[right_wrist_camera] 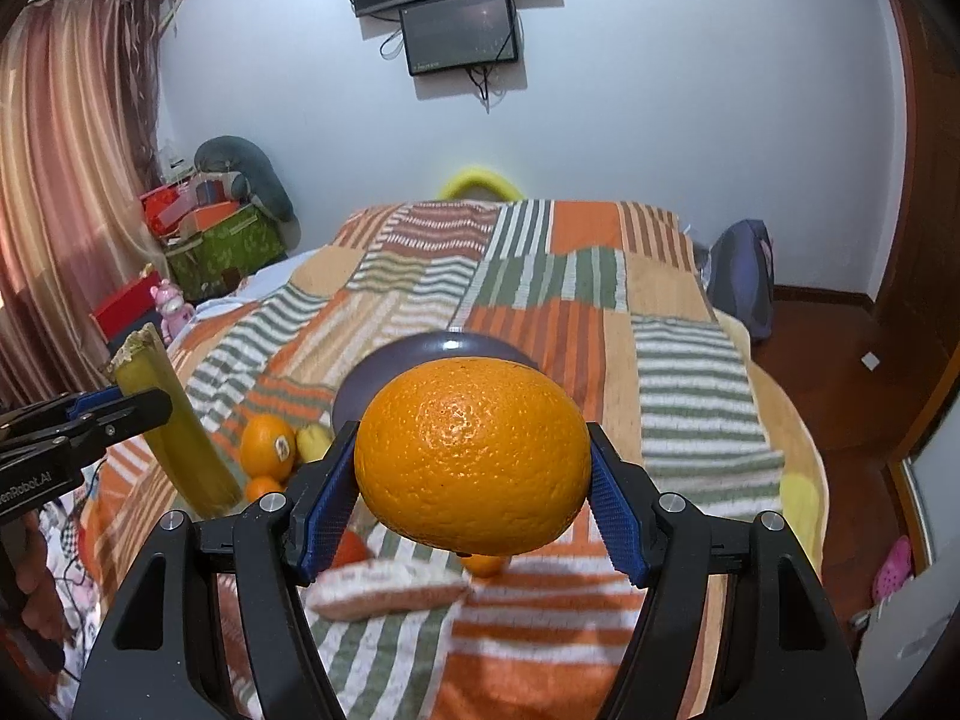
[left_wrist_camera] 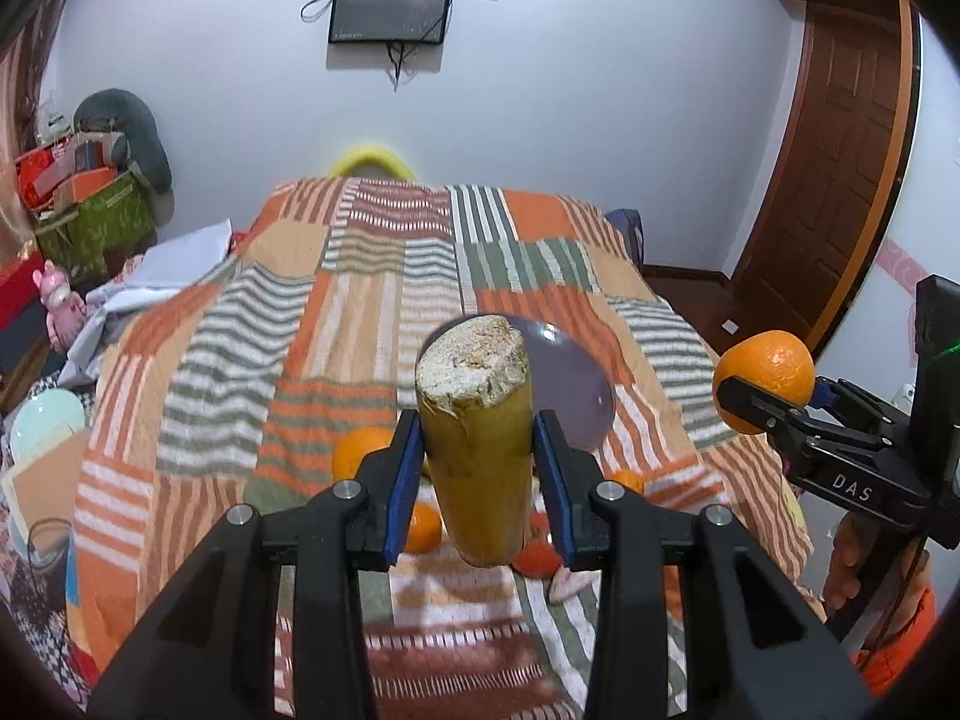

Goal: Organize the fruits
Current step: 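Carry the corn cob in the left tool while the right tool carries the orange over the purple plate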

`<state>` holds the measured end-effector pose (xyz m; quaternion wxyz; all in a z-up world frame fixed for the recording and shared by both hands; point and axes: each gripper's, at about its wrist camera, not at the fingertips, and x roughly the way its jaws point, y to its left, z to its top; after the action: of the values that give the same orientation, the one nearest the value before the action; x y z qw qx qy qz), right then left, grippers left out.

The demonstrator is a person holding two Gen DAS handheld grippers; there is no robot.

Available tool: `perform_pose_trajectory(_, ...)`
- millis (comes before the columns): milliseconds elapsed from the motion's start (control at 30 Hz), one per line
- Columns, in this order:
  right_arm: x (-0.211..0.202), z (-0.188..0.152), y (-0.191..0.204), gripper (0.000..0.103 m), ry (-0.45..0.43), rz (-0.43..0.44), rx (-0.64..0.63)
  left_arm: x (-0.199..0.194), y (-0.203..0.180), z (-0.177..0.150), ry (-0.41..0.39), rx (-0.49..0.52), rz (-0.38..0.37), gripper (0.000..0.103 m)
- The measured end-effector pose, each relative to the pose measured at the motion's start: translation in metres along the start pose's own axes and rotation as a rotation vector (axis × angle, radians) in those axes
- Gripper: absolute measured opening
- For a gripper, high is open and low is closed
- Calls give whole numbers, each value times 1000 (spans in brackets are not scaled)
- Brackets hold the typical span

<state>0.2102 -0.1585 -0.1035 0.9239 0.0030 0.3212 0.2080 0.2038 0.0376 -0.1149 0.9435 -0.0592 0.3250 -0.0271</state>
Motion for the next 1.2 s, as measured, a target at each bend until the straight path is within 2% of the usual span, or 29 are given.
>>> perform_pose_trajectory(300,19,23,-2,67,-35,-7,-18,20,0,28,-41,21,-5,37)
perform_pose_trajectory(633,48,37,-6,67,-33,-10,-35,63,0,45,-10,41,-32,37)
perform_pose_trajectory(900,88,39,-12,67,21,-24,-63,111,6,50,62,28,-54,37)
perform_pose_trajectory(1200,145,31,-22,67,154,-5,-83,159,14,50,153,4,-72,37)
